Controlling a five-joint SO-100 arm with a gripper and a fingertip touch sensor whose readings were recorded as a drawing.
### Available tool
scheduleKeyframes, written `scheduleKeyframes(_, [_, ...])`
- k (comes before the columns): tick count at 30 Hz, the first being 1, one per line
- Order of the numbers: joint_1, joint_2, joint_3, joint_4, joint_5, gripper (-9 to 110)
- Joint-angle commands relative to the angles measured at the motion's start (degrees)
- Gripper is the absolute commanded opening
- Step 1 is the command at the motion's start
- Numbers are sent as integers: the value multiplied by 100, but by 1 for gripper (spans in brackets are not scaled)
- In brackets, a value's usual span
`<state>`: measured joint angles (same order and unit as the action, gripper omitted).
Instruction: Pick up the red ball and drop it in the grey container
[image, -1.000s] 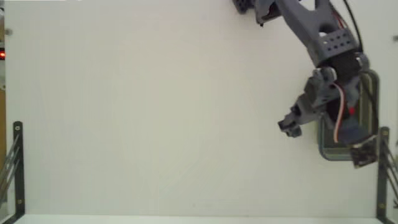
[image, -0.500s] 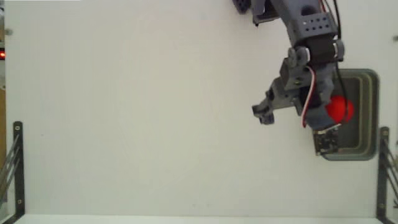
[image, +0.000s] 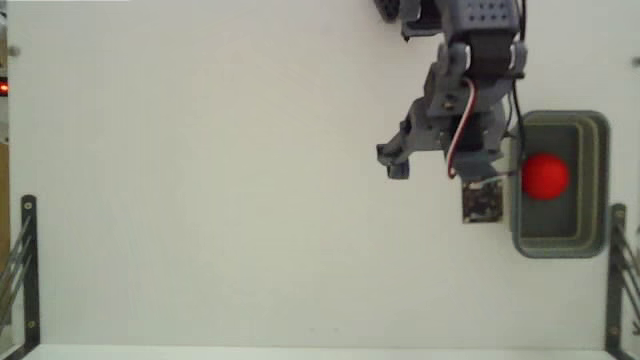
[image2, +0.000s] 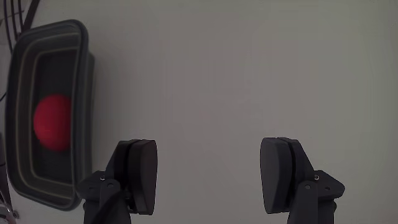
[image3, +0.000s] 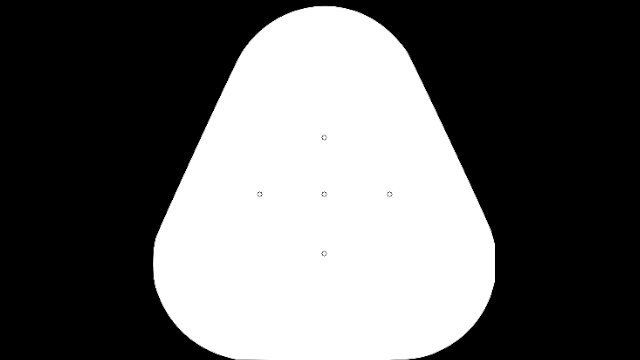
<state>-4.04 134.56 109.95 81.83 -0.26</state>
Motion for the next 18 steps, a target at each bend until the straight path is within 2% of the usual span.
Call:
scheduleKeyframes(1, [134,401,109,12,26,110])
scheduleKeyframes(18, [404,755,460,13,26,110])
